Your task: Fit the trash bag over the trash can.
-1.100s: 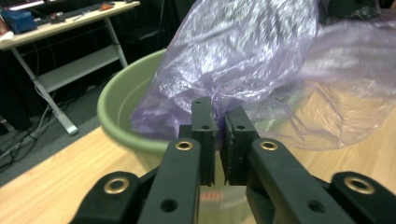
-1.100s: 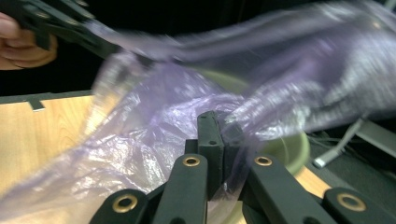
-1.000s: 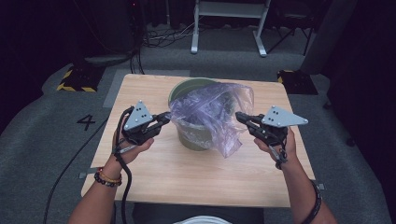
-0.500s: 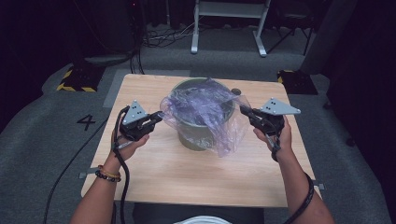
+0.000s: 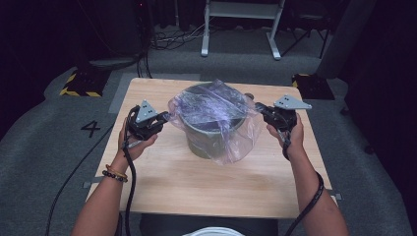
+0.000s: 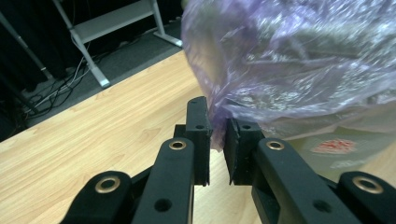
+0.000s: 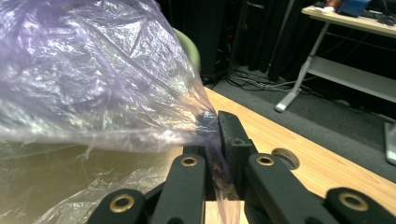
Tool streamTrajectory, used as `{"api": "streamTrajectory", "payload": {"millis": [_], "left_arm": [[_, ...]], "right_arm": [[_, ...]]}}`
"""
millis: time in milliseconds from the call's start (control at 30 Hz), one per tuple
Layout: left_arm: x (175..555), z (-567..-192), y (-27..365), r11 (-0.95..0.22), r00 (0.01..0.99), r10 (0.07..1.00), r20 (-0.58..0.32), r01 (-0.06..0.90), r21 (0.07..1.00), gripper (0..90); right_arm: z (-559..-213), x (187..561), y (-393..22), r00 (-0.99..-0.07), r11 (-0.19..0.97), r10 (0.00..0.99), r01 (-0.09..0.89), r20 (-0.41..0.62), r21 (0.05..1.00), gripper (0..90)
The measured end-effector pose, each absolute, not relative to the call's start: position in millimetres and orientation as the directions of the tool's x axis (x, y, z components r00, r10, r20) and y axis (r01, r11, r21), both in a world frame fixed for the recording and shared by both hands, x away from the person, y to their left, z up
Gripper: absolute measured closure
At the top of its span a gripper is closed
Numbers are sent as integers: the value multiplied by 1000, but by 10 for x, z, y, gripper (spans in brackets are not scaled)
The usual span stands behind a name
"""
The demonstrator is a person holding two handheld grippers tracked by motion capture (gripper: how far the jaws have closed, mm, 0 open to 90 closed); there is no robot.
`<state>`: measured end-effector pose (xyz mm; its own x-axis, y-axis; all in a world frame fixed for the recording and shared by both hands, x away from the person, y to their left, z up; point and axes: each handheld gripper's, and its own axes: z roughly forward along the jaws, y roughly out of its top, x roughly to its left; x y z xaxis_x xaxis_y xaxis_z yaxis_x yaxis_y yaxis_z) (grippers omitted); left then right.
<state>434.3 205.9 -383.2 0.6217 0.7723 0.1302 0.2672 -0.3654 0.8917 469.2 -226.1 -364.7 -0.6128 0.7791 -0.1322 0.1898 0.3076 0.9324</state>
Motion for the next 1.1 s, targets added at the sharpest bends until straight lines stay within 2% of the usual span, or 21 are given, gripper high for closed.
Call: {"api": "streamTrajectory", "payload": {"millis": [167,233,300,433,533,633,767,900,967,1100], "left_arm": [[4390,-3859,2127,-335,598,794,108,283,899,731],[4349,-3851,2150,-320,601,793,101,270,908,624],[4289,-3823,2185,-312,600,793,104,253,916,497],[4142,-3738,2260,-290,594,798,103,229,929,274],[4014,-3673,2331,-296,614,781,115,202,934,218],[3932,-3631,2396,-296,618,776,124,184,937,196],[3835,-3581,2369,-315,658,739,147,145,938,190],[3768,-3509,2230,-334,712,680,172,92,938,191],[3749,-3461,2094,-360,734,649,199,66,931,187],[3765,-3409,1892,-398,748,623,226,55,916,171]], "right_arm": [[-3698,4739,-2278,-606,296,787,202,-118,934,844],[-3705,4710,-2283,-610,300,782,189,-128,935,801],[-3695,4665,-2286,-605,311,782,173,-148,934,688],[-3637,4542,-2290,-621,346,757,116,-204,931,529],[-3576,4441,-2284,-650,374,721,71,-241,925,461],[-3516,4351,-2271,-664,406,690,27,-287,913,491],[-3444,4287,-2258,-660,419,680,-9,-320,908,483],[-3382,4284,-2234,-667,424,665,-33,-336,905,555],[-3359,4291,-2223,-665,414,670,-35,-330,909,640],[-3327,4317,-2202,-670,397,672,-32,-314,917,756]]}}
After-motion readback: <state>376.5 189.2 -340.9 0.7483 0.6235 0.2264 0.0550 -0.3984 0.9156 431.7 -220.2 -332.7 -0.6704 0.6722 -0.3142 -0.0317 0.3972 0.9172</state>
